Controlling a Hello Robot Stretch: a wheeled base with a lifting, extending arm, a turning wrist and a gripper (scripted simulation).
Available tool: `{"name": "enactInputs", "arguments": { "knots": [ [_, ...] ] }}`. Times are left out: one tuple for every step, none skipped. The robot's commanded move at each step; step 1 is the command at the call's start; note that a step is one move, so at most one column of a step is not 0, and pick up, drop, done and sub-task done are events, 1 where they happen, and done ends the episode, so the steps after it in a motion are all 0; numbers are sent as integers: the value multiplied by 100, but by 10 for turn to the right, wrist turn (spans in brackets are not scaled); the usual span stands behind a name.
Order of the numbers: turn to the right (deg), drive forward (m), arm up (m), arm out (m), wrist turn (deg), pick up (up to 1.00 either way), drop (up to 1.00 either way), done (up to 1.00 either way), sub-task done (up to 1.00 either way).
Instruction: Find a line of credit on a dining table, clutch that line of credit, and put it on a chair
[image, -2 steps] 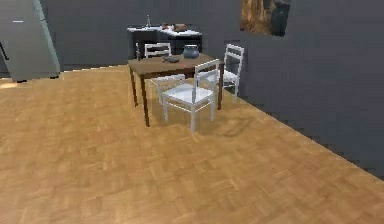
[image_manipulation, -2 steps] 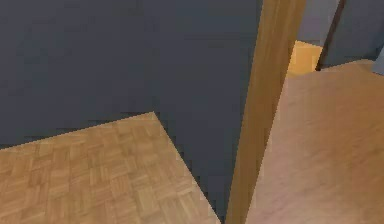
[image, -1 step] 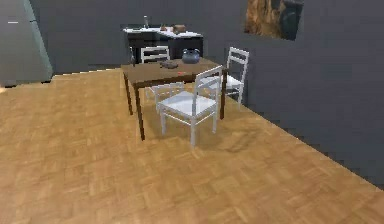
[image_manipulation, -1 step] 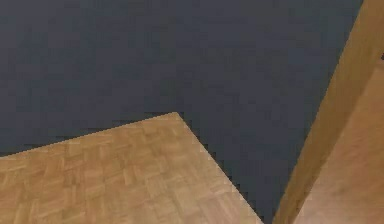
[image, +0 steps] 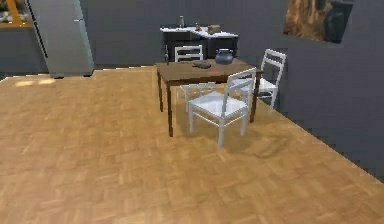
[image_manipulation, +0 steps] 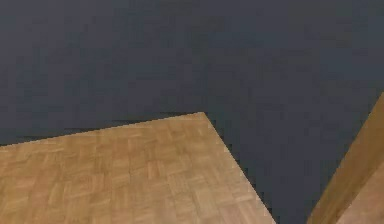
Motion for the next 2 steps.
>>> {"name": "enactInputs", "arguments": {
  "knots": [
    [0, 35, 0, 0, 0, 0, 0, 0, 0],
    [-30, 0, 0, 0, 0, 0, 0, 0, 0]
  ]
}}
